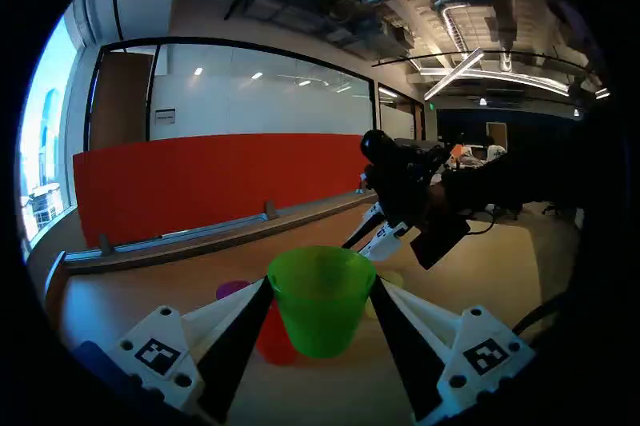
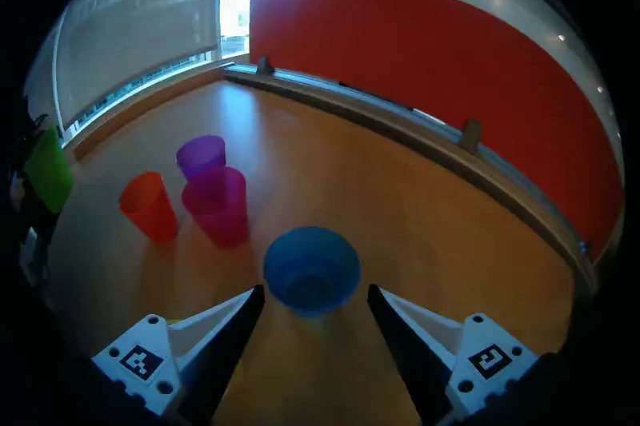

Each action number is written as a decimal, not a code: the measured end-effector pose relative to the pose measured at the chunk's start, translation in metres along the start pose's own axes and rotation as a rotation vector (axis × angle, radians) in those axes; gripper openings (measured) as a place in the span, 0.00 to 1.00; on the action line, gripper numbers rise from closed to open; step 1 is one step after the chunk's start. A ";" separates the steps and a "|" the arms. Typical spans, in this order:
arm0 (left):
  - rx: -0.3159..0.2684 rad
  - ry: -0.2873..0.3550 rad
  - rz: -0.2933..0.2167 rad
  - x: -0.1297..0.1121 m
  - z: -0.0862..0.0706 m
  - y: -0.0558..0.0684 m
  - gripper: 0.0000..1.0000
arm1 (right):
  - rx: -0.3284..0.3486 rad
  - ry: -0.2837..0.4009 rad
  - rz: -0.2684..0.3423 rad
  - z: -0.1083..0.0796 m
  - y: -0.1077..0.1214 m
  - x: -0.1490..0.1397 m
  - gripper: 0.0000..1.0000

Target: Pour water

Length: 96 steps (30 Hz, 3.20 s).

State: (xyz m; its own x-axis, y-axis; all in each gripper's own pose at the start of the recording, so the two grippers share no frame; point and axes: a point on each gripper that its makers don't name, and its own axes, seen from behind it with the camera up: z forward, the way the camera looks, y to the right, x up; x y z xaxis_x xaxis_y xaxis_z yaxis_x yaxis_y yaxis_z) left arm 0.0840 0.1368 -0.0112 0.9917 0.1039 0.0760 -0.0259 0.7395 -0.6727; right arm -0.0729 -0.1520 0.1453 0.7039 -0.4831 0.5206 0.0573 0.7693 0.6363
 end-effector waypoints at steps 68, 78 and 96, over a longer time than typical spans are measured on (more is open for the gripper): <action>0.013 0.002 -0.005 0.001 0.003 -0.002 0.87 | -0.002 0.201 -0.019 -0.019 -0.005 0.041 0.92; 0.017 0.009 -0.008 0.005 0.001 0.001 0.87 | -0.003 0.316 -0.023 -0.051 -0.016 0.070 0.92; 0.013 0.012 -0.009 0.009 0.004 0.006 0.87 | 0.004 0.473 -0.021 -0.081 -0.037 0.100 0.92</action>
State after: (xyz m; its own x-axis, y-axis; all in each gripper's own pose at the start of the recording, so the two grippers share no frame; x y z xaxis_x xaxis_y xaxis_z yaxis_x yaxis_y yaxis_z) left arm 0.0921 0.1446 -0.0122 0.9933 0.0894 0.0734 -0.0184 0.7486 -0.6627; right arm 0.0523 -0.1947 0.1275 0.9480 -0.2539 0.1920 0.0724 0.7593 0.6467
